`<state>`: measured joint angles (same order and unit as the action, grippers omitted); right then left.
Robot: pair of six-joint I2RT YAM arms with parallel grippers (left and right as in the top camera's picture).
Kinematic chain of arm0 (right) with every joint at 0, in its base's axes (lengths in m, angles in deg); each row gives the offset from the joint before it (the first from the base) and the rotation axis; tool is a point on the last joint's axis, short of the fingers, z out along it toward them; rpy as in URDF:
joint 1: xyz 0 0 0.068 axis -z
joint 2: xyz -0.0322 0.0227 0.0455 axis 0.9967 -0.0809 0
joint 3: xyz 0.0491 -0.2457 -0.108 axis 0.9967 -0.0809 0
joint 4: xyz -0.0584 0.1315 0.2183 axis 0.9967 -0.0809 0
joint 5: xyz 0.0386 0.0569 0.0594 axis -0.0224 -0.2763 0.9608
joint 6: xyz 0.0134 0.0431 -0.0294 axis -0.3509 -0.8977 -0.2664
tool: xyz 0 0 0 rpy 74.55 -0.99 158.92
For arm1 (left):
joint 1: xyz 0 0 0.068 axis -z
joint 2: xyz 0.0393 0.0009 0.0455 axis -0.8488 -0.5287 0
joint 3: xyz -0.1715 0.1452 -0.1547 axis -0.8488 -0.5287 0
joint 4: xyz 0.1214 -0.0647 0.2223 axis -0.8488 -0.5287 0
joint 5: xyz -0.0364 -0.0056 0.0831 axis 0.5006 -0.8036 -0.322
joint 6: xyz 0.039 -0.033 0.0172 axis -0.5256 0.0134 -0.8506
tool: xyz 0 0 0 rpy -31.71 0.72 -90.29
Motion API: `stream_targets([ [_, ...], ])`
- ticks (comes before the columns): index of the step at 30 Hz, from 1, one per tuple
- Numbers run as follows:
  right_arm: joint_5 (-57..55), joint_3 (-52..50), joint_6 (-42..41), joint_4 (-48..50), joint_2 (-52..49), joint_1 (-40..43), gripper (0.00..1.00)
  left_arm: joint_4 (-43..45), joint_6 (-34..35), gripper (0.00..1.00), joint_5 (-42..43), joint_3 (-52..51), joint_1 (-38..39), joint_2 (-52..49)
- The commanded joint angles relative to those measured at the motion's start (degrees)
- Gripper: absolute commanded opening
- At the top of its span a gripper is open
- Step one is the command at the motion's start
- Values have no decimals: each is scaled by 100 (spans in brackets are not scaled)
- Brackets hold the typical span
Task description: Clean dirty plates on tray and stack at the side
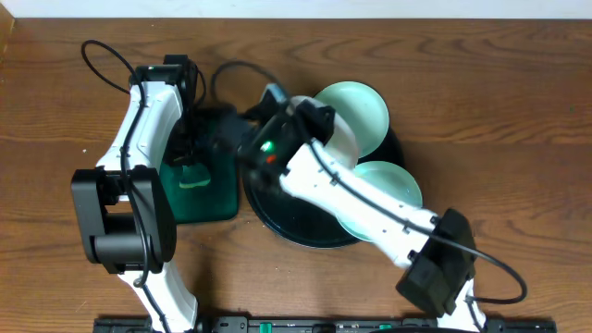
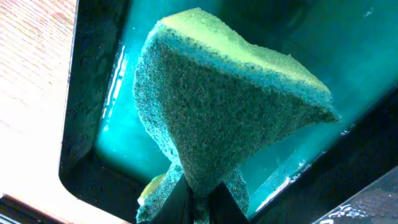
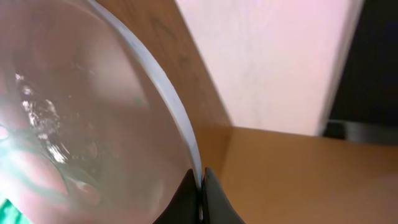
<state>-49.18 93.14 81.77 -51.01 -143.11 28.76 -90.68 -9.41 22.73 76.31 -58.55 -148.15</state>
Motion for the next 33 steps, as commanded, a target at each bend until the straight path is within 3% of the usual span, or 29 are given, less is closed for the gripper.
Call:
stream_targets([
  [1, -678, 140, -155, -153, 238, -254, 1, -35, -39, 8, -11, -28, 7, -22],
  [22, -870, 138, -422, -297, 238, -533, 1, -35, -105, 8, -11, -28, 7, -22],
  [24, -498, 133, -61, 4, 216, -245, 1, -39, -105, 8, -11, -28, 7, -22],
  [28, -433, 133, -776, -599, 219, -426, 1, -57, -146, 8, -11, -28, 7, -22],
  [31, -59, 129, -286, -114, 195, -186, 1, -35, -144, 8, -7, -28, 7, -22],
  [33, 66, 151, -605, -525, 219, -127, 1, -70, -146, 8, -9, -28, 7, -22],
])
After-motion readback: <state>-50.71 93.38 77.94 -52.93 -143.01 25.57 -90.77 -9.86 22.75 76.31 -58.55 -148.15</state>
